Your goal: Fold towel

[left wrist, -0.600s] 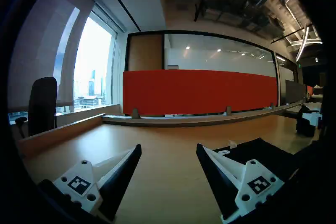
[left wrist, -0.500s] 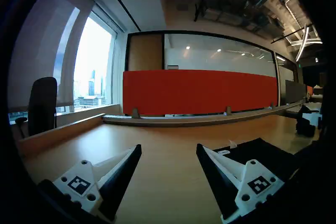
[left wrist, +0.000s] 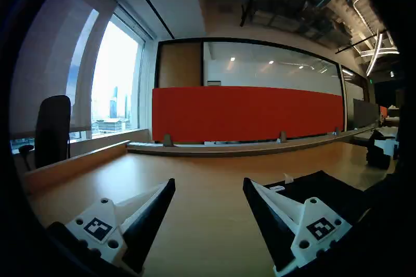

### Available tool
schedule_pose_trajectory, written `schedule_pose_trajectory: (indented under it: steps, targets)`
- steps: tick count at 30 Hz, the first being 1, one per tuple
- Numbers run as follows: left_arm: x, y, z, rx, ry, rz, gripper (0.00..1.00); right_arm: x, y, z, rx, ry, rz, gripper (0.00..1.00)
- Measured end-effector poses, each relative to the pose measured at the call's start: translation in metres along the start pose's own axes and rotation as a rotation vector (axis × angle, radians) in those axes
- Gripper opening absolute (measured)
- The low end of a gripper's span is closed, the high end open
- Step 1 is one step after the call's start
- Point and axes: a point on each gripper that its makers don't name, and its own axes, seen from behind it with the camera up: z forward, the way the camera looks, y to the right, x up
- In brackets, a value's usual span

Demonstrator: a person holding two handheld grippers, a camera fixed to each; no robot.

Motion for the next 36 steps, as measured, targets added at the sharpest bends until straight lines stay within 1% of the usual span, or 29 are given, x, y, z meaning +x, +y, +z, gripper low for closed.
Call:
schedule_pose_trajectory:
  steps: [27,30,33,36]
  targets:
    - [0.0,0.001,0.0,0.0,-0.001,0.001,0.97,0.001,0.001,0.0,0.0,0.001,-0.001,0.99]
    - [0.0,-0.001,0.0,0.006,-0.003,0.006,0.97,-0.001,0.002,-0.002,-0.001,-0.006,-0.005,0.99]
    - [0.004,-0.006,-0.001,0.025,-0.016,0.024,0.97,0.0,0.004,-0.003,-0.008,-0.033,-0.016,0.99]
    - [0.02,-0.01,-0.002,0.035,-0.016,0.046,0.97,0.015,0.003,-0.007,-0.006,-0.037,-0.036,0.99]
